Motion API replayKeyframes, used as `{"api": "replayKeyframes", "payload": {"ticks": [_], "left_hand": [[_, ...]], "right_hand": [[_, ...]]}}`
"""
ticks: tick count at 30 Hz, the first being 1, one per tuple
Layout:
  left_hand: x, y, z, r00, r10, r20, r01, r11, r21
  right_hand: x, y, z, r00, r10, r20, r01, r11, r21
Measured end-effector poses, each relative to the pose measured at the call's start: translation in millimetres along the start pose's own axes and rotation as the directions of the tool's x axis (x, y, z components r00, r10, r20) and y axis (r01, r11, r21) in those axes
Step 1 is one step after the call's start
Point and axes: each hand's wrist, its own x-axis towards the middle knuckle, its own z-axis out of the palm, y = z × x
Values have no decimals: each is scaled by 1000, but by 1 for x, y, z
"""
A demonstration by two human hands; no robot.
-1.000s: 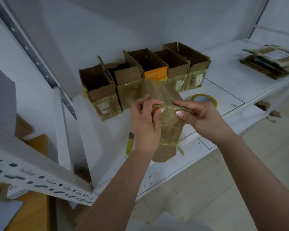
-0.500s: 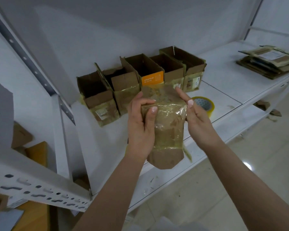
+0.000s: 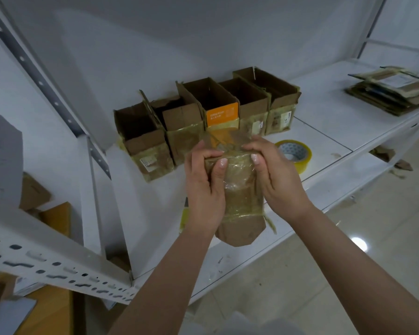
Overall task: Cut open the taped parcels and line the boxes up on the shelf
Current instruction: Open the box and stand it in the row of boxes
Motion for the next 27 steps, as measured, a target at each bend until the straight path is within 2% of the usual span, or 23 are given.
{"api": "replayKeyframes", "payload": {"ticks": [2,5,7,10,14,19,21,27], "left_hand": [[1,-2,-2,999,29,19,-30,999,11],[0,-2,-3,998,53,39,-53,999,2],[-1,-2,-3,998,50,47,-49,999,-23],[-1,-3,-7,995,36,92,-29,996,-80],[-3,-4,-12,988,14,155,12,986,-166],[-3,-10,-14,987,56,149,-20,973,-230],[-5,-12,-11,991,29,134,1,976,-218],[-9,-15,-8,995,2,97,24,965,-263]], "right_hand": [[0,1,-5,998,-64,25,63,997,33],[1,-1,-8,989,-132,-62,140,981,133],[-1,-3,-6,982,-154,-111,168,977,133],[-7,0,-4,983,-140,-119,157,976,149],[-9,1,0,990,-128,-61,139,962,233],[-11,0,5,995,-95,-24,98,947,307],[-13,0,8,998,-63,-9,63,941,333],[-16,-1,18,989,-121,-89,133,980,145]]}}
